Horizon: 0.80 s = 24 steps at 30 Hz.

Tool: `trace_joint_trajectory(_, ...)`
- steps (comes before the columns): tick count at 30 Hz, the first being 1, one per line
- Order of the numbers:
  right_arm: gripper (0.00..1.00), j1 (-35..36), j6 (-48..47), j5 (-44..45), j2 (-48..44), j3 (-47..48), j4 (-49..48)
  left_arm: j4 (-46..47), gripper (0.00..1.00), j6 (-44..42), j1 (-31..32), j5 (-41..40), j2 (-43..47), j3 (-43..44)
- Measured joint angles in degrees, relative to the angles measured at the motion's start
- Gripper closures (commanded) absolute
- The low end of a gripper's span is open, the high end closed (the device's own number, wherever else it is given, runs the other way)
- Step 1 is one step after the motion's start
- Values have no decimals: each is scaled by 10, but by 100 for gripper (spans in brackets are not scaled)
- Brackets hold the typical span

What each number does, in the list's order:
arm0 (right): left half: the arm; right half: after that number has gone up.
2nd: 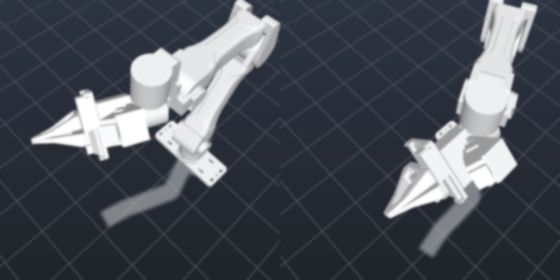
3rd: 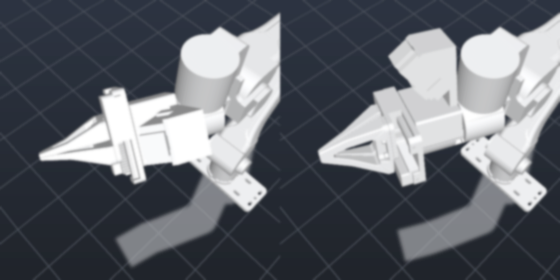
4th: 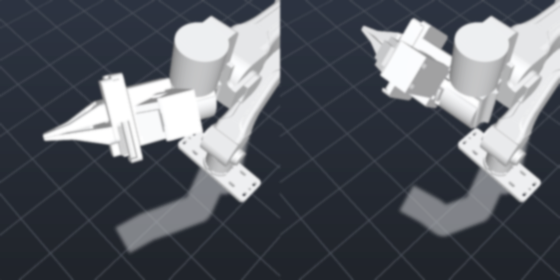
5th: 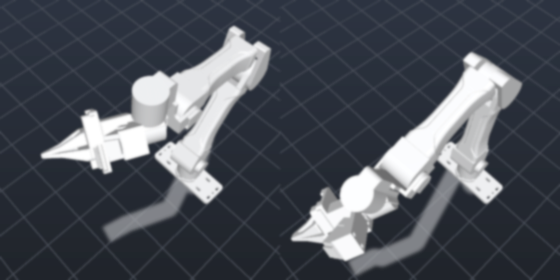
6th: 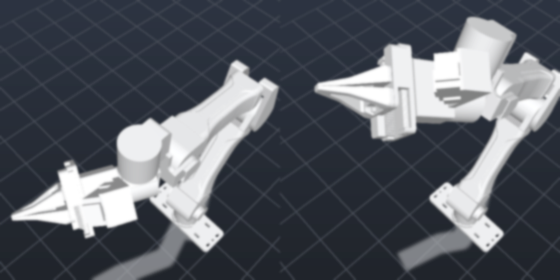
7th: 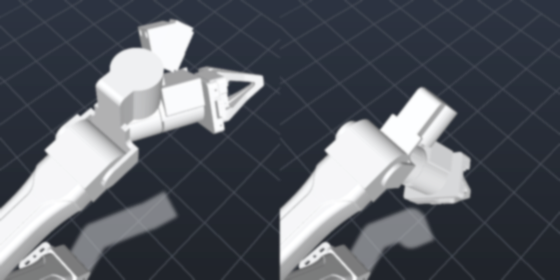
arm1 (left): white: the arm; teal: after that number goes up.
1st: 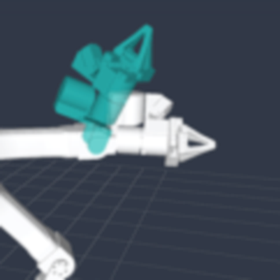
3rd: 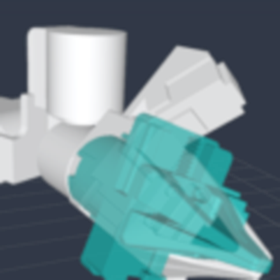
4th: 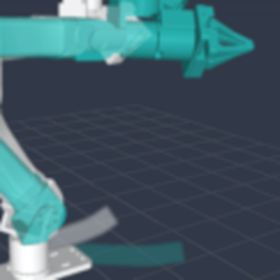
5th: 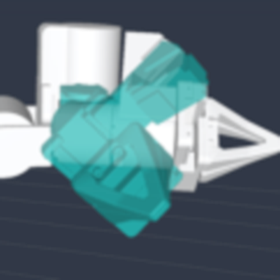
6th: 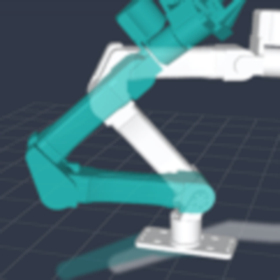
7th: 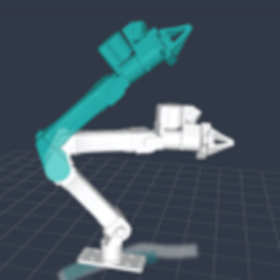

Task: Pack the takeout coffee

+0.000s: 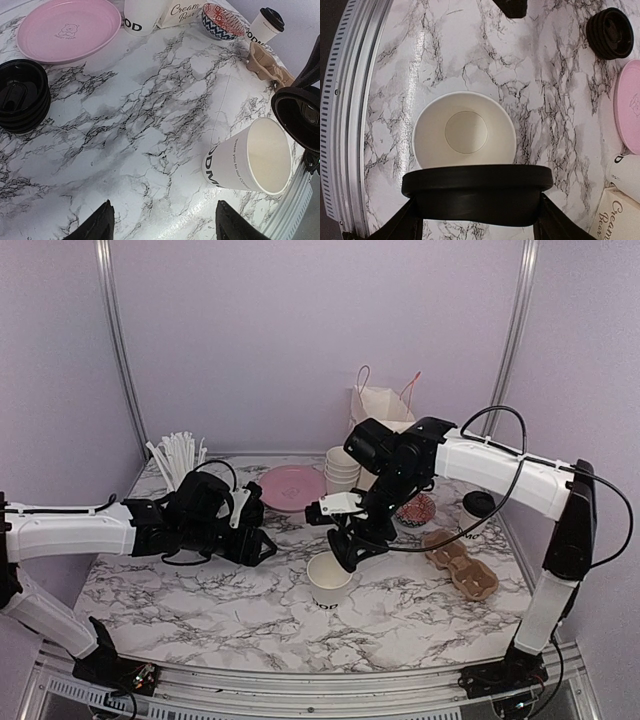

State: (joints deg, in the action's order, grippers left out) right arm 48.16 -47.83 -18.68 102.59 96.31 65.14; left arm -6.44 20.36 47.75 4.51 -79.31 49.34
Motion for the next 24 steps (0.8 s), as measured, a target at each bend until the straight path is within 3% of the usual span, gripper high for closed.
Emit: trace_joint_trajectory(24, 33, 34, 0, 14, 32, 14, 18, 19, 30, 0, 0, -1, 2, -20)
